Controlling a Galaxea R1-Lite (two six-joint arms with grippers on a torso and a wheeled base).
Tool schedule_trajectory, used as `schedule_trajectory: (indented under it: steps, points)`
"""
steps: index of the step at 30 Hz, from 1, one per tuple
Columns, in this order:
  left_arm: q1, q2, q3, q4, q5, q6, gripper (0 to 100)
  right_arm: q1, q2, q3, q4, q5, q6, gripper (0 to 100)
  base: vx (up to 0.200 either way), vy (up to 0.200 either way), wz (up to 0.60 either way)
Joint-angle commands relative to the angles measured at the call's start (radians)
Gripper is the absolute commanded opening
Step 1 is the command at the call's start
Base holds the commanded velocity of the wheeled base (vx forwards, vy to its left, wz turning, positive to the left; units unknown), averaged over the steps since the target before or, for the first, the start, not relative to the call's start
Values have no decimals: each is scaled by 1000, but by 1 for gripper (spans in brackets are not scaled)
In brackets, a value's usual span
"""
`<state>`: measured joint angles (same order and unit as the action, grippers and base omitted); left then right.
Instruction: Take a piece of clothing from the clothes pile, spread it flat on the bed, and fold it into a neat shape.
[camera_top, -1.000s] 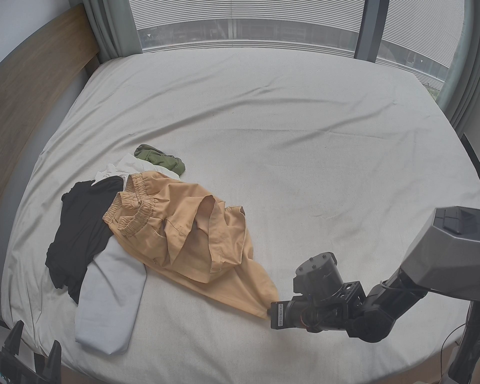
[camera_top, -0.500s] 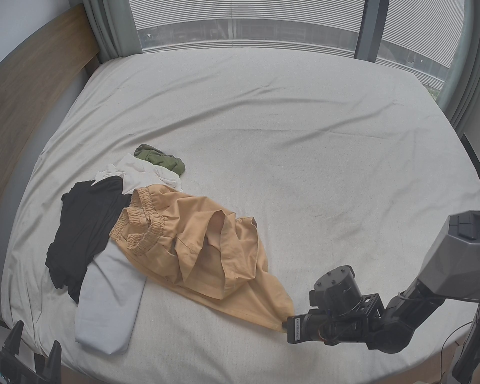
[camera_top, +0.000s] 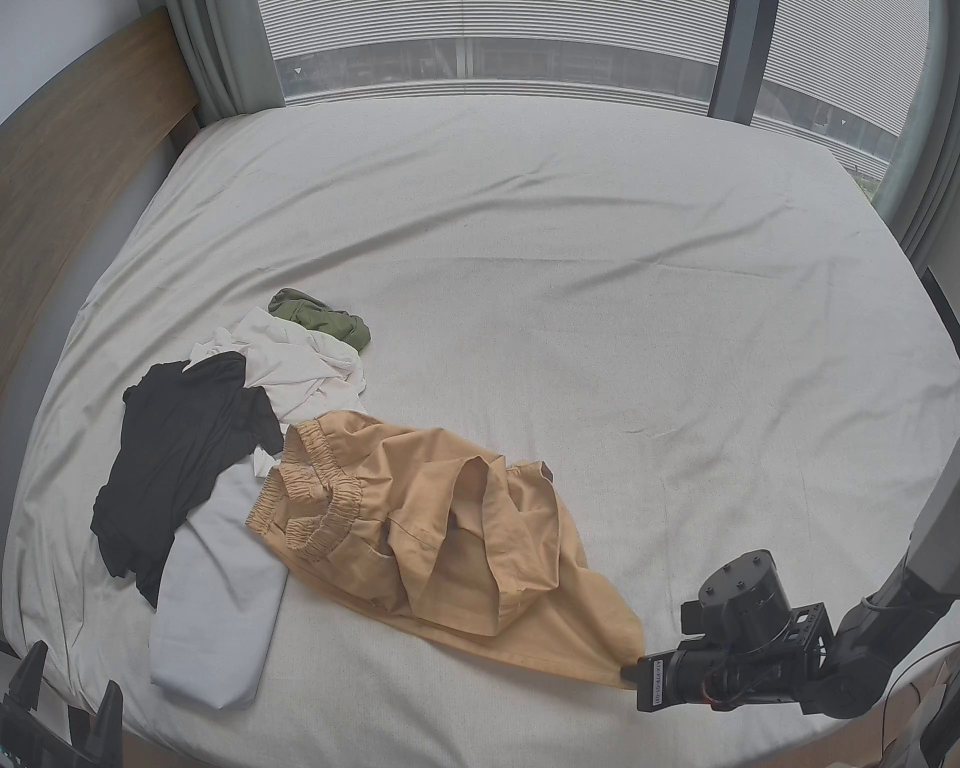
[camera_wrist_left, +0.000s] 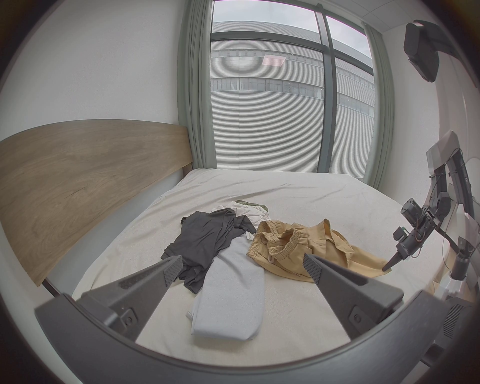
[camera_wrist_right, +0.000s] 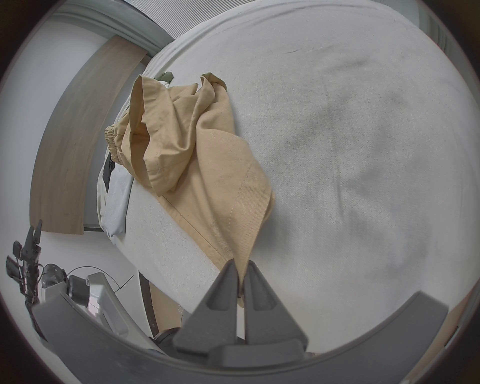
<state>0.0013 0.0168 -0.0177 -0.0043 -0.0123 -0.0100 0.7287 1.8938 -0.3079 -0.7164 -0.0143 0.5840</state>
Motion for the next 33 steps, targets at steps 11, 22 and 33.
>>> schedule_trajectory:
  steps: [11, 22, 33]
  points:
    - [0, -15, 18, 0, 0, -1, 100, -109, -91, 122, 2, 7, -44, 0, 0, 0, 0]
    - [0, -15, 18, 0, -1, 1, 100, -233, -147, 171, 2, 37, -115, 0, 0, 0, 0]
    - [0, -15, 18, 0, 0, 1, 100, -368, -151, 179, 0, 91, -197, 0, 0, 0, 0]
